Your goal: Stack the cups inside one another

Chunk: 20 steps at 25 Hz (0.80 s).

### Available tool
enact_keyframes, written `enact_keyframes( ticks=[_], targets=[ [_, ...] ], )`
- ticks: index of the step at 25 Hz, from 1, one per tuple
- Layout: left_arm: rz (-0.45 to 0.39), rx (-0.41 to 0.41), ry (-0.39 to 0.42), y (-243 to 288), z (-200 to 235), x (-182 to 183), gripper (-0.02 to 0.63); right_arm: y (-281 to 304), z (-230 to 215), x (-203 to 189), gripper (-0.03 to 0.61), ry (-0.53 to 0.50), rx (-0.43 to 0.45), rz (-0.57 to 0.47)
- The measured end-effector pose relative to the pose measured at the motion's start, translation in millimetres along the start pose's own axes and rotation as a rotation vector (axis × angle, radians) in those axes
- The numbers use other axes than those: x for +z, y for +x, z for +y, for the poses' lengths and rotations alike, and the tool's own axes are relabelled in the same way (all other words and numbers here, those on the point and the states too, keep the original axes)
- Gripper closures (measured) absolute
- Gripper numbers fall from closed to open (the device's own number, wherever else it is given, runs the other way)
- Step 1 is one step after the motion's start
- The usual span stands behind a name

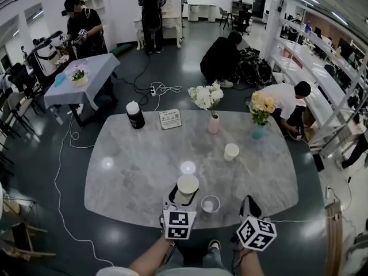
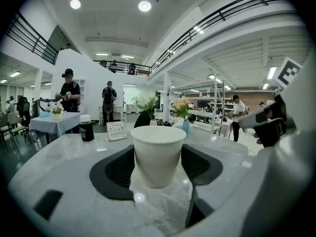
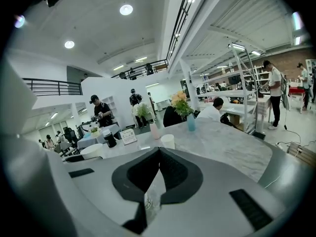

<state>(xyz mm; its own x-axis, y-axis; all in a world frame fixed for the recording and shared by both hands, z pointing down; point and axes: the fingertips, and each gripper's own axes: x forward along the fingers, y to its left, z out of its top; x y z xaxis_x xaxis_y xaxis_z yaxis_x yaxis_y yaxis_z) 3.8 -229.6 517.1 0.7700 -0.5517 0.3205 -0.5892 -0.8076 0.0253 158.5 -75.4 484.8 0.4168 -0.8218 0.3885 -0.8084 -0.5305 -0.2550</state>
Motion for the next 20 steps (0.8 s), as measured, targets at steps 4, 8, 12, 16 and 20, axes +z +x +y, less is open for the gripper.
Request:
enact_keyframes(
  ticks=[4,8,12,16,20],
  targets=[
    [0.007,-0.01,0.006,2,-19,1,0.308,-1,-16,0,0.572,0.015,0.001,0.001],
    [0.018,-0.003,0.014,1,-34,0,0.308,-2,-28,-4,0.572,0.031,0.018,0.008],
    [0.023,0.008,0.01,0,-49,-2,0.308,-3,-40,-9,0.572,0.039,0.036,0.026],
    [0.026,0.022,0.002,-1,-63,-5,0.308,-1,-47,-16,0.572,0.034,0.062,0.051],
    [0.035,0.037,-0.004,2,-76,-12,0.308,3,-52,-21,0.572,0.017,0.094,0.077]
  ],
)
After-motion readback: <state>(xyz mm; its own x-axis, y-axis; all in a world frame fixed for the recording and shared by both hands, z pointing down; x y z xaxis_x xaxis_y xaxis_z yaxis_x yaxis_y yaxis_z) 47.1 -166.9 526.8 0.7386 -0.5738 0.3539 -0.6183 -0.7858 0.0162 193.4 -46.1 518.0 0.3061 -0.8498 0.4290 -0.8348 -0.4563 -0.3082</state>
